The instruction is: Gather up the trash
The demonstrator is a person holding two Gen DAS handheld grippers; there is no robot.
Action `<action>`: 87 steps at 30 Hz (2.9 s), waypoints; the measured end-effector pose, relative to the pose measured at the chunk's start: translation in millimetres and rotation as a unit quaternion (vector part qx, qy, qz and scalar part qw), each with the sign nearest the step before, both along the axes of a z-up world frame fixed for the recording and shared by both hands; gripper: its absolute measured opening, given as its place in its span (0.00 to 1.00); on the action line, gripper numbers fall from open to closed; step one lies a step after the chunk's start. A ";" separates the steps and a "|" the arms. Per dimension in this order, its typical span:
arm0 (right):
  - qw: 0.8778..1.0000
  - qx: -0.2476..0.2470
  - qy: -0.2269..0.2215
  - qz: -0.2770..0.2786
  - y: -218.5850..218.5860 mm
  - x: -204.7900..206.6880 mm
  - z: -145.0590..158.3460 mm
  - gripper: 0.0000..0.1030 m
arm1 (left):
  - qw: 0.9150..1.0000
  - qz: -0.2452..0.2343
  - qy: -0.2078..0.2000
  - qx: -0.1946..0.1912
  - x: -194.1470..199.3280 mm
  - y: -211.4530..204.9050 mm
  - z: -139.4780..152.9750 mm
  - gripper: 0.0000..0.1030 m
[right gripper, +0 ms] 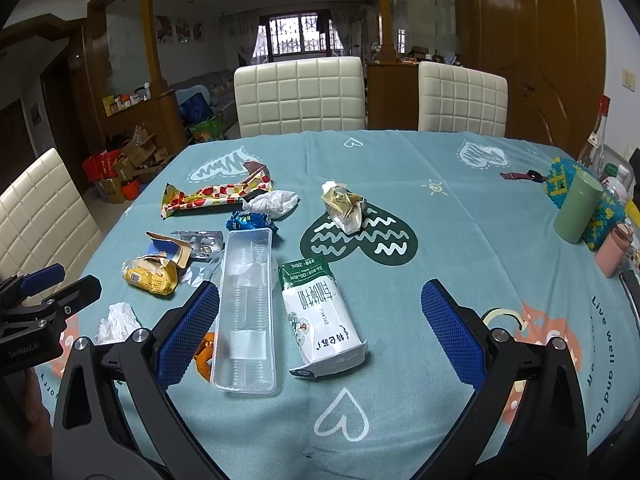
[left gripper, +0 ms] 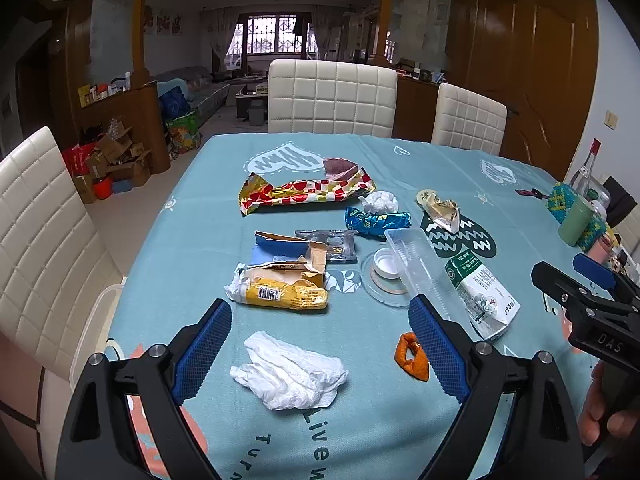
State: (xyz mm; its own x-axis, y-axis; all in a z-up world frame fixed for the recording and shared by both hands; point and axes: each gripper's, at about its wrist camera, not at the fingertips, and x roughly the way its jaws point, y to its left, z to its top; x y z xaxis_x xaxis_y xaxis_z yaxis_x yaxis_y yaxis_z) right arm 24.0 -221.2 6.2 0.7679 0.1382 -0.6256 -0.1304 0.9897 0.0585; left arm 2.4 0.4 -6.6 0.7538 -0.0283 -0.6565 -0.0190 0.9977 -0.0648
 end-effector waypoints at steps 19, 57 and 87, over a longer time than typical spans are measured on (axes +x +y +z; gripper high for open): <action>1.000 0.001 0.000 0.000 0.3 -0.2 0.0 0.97 | 1.000 -0.001 0.000 -0.003 0.7 -1.8 -0.2 0.85; 1.000 0.003 0.001 0.000 -0.8 -0.1 -0.5 0.97 | 1.000 -0.004 0.009 -0.011 0.9 -1.9 -1.6 0.85; 0.998 0.001 0.066 -0.001 -9.0 18.0 -42.5 0.97 | 0.997 0.021 0.072 0.012 5.1 13.6 -49.8 0.85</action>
